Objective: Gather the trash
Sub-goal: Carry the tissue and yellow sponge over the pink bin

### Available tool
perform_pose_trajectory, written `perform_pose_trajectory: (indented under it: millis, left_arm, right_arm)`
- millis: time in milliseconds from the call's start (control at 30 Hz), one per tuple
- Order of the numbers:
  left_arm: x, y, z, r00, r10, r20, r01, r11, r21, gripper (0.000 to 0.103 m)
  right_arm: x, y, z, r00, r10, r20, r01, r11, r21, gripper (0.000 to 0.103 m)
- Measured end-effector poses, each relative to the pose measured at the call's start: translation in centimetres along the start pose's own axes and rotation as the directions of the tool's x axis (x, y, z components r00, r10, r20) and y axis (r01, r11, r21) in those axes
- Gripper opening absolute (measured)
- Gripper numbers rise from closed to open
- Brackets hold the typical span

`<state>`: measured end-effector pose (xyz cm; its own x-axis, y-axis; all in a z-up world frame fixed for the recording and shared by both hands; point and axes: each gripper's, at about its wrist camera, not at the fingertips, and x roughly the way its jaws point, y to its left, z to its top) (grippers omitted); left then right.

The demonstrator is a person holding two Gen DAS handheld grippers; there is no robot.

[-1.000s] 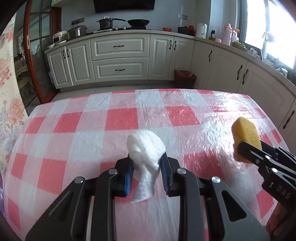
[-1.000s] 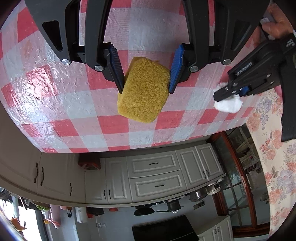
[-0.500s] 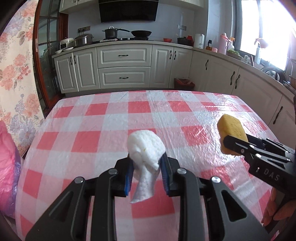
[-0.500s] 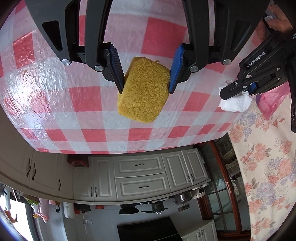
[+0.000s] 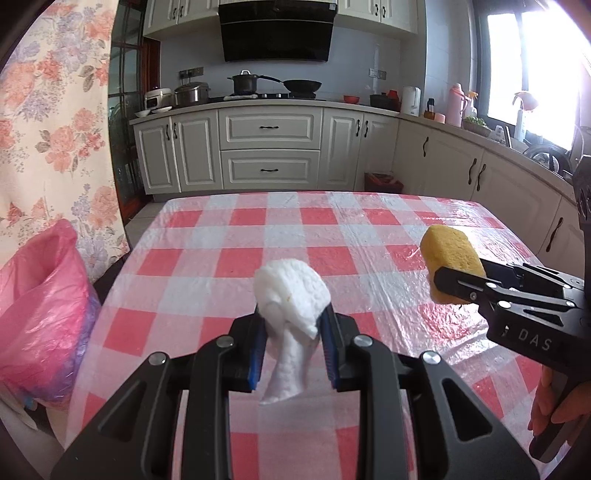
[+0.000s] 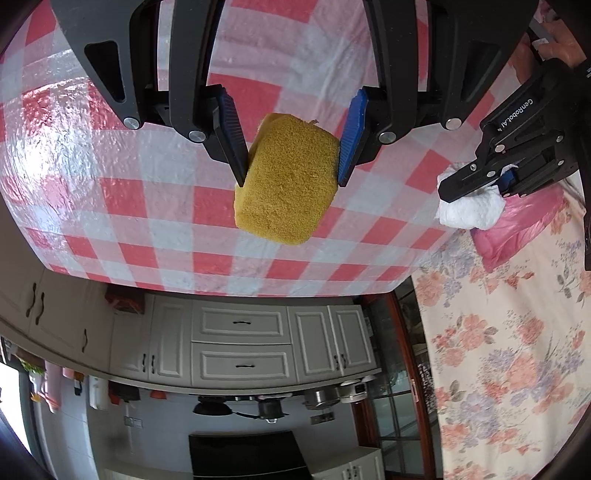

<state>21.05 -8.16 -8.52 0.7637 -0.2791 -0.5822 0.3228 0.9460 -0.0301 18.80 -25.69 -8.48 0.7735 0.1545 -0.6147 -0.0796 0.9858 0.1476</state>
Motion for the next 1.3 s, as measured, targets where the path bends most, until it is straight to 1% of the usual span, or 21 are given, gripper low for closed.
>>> perform_pose_trajectory:
  millis: [400,567,733,833,967,1000,1033,1133,1200,1300]
  left_arm:
    - [-5.0,5.2,-1.5,0.997,0.062,0.046,-0.059,0.996,-0.061,0.026]
    - [-7.4,7.8,-1.8,0.991,0.109,0.073,-0.103,0.992,-0.070,0.026]
    - [-9.0,10.5,-1.5,0.986,0.149,0.080,-0.142,0.986,-0.091,0.026]
    - [-10.0,12.6,-1.3,0.977,0.195,0.083,-0.185,0.977,-0.109,0.027]
    - [-11.3,17.0,-0.7,0.962,0.265,0.065,-0.253,0.955,-0.157,0.029]
    - [-11.4,18.0,-0.6,0.958,0.279,0.061,-0.266,0.950,-0.165,0.030]
    - [-11.7,19.6,-0.3,0.950,0.307,0.058,-0.293,0.940,-0.176,0.031]
    - [-11.9,22.6,0.5,0.937,0.345,0.050,-0.331,0.926,-0.182,0.031]
    - [-11.8,24.9,0.9,0.924,0.380,0.047,-0.365,0.910,-0.195,0.031]
    - [-11.5,27.8,1.2,0.915,0.401,0.039,-0.382,0.895,-0.228,0.032]
  right_arm:
    - [-0.6,6.5,0.2,0.995,0.098,-0.025,-0.101,0.986,-0.131,0.046]
    - [-0.5,9.3,0.6,0.988,0.150,-0.035,-0.154,0.973,-0.174,0.046]
    - [0.0,12.3,1.3,0.977,0.206,-0.047,-0.212,0.952,-0.221,0.046]
    - [0.4,14.8,2.1,0.965,0.256,-0.053,-0.261,0.928,-0.267,0.047]
    - [1.3,18.9,4.1,0.936,0.345,-0.070,-0.348,0.880,-0.324,0.047]
    - [1.5,19.9,4.5,0.931,0.358,-0.069,-0.359,0.869,-0.341,0.047]
    - [1.8,21.1,5.2,0.924,0.376,-0.066,-0.373,0.854,-0.361,0.047]
    - [2.7,23.9,6.8,0.908,0.413,-0.066,-0.403,0.823,-0.400,0.047]
    - [3.8,25.8,7.7,0.894,0.442,-0.077,-0.431,0.798,-0.421,0.047]
    - [5.7,28.2,8.8,0.877,0.472,-0.092,-0.462,0.774,-0.432,0.048]
